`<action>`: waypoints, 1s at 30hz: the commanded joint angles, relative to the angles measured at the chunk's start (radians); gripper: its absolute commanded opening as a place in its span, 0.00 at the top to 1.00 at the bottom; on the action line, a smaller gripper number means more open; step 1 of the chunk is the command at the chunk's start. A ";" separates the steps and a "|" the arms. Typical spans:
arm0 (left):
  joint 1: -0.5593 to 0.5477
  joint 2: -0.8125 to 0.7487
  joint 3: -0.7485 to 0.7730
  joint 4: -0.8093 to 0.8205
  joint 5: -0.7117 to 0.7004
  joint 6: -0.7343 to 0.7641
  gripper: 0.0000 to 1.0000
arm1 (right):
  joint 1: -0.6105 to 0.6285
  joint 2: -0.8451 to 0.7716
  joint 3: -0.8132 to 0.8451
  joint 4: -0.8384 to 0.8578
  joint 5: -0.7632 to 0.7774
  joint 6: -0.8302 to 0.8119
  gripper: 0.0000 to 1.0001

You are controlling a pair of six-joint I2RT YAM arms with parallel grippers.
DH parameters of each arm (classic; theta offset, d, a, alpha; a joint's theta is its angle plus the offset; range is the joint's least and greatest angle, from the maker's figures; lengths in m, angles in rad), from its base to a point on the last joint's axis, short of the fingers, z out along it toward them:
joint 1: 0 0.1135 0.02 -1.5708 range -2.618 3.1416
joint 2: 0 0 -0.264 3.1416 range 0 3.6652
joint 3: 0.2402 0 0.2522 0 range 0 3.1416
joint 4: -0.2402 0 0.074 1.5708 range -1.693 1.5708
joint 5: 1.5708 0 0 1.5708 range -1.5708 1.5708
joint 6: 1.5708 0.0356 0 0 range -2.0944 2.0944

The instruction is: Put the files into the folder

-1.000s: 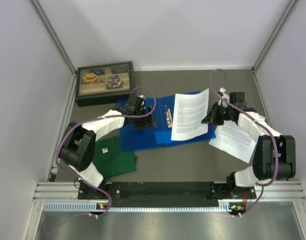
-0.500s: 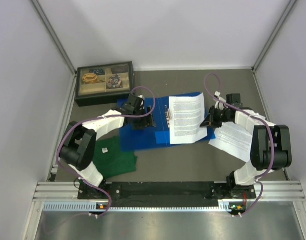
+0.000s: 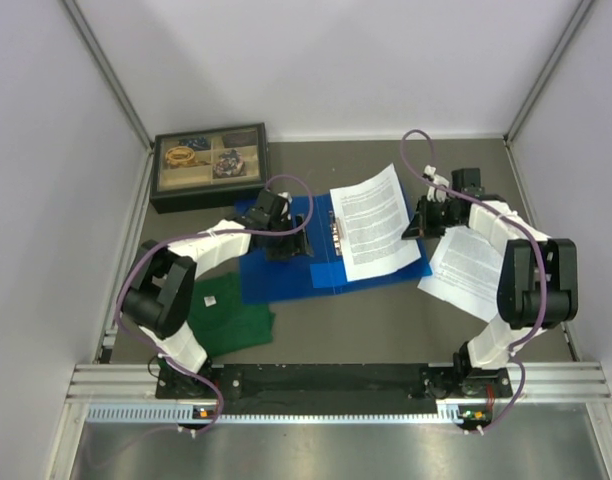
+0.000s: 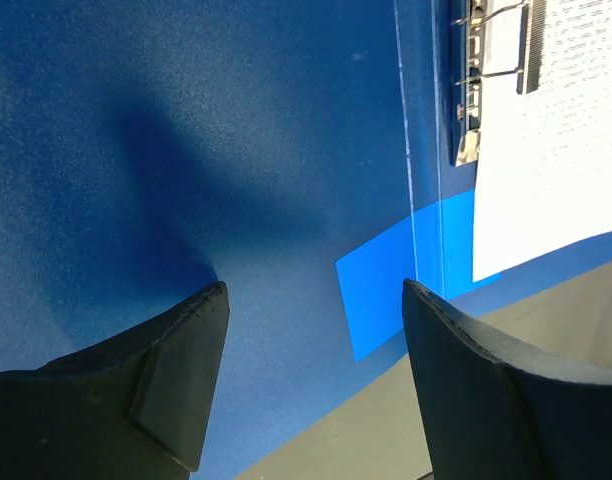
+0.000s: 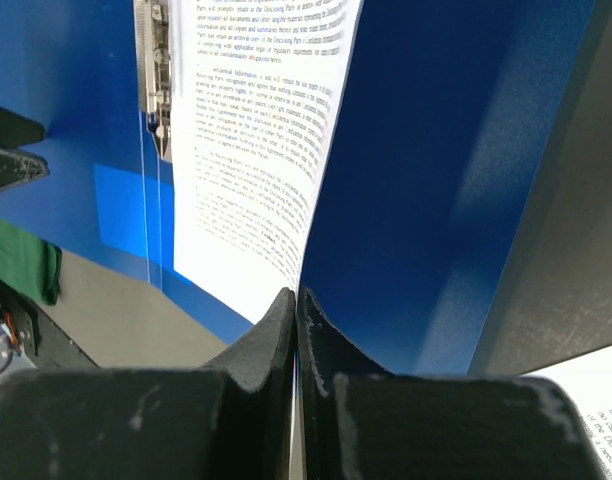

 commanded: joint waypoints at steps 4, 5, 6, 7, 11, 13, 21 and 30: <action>0.005 0.021 0.012 0.018 0.030 0.029 0.26 | 0.015 0.014 0.051 -0.076 -0.043 -0.114 1.00; 0.005 0.022 0.017 0.013 0.033 0.034 0.26 | 0.014 0.014 0.050 -0.081 -0.037 -0.119 1.00; 0.005 0.022 0.018 0.012 0.035 0.035 0.26 | 0.015 0.013 0.051 -0.090 -0.039 -0.128 1.00; 0.005 0.021 0.020 0.010 0.035 0.038 0.26 | 0.014 0.011 0.051 -0.093 -0.048 -0.129 1.00; 0.005 0.016 0.020 0.003 0.033 0.049 0.26 | 0.017 0.004 0.043 -0.088 -0.051 -0.126 1.00; 0.005 0.018 0.020 0.006 0.035 0.049 0.26 | 0.017 0.002 0.033 -0.081 -0.048 -0.116 1.00; 0.005 0.019 0.014 0.021 0.054 0.041 0.25 | 0.037 0.002 0.019 -0.045 -0.050 -0.091 1.00; 0.002 -0.021 0.035 0.039 0.157 0.080 0.18 | 0.044 -0.012 0.036 -0.048 0.065 -0.008 0.57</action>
